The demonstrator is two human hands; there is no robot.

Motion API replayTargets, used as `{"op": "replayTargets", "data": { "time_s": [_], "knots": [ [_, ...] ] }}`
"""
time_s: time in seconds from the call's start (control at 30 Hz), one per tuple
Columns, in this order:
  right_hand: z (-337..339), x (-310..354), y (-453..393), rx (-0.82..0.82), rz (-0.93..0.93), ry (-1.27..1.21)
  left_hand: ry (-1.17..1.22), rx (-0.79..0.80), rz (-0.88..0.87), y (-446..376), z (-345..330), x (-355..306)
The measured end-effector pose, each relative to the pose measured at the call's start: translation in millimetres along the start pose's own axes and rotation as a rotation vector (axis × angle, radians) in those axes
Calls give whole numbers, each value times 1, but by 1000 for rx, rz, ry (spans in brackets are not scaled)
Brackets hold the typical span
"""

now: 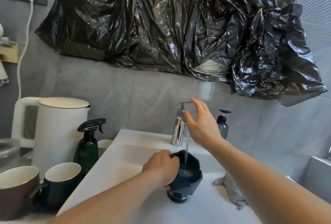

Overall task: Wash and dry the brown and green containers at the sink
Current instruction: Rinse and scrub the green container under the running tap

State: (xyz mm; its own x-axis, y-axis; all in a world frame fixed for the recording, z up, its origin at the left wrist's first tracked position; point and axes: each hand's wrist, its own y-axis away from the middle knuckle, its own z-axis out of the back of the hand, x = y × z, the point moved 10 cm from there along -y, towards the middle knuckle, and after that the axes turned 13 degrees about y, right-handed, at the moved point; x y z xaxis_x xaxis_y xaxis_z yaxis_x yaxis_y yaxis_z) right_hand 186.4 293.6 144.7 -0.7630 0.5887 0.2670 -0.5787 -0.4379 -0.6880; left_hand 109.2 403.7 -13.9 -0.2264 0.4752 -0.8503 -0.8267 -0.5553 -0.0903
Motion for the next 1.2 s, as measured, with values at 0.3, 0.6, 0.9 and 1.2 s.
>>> {"op": "replayTargets", "data": {
  "time_s": [0.3,0.6,0.9,1.2],
  "knots": [
    [6,-12,21,-5,-10,-27,99,-14,20,-1,4,2],
    [-48,-71,113,340,-268,-248,208,-103,-64,-2,21,-6],
    [-67,-67,121,466,-256,-378,262,-92,-150,-3,17,-11],
    [-63,-60,120,408,-202,-335,61,-123,-388,7,18,-34]
  ]
}}
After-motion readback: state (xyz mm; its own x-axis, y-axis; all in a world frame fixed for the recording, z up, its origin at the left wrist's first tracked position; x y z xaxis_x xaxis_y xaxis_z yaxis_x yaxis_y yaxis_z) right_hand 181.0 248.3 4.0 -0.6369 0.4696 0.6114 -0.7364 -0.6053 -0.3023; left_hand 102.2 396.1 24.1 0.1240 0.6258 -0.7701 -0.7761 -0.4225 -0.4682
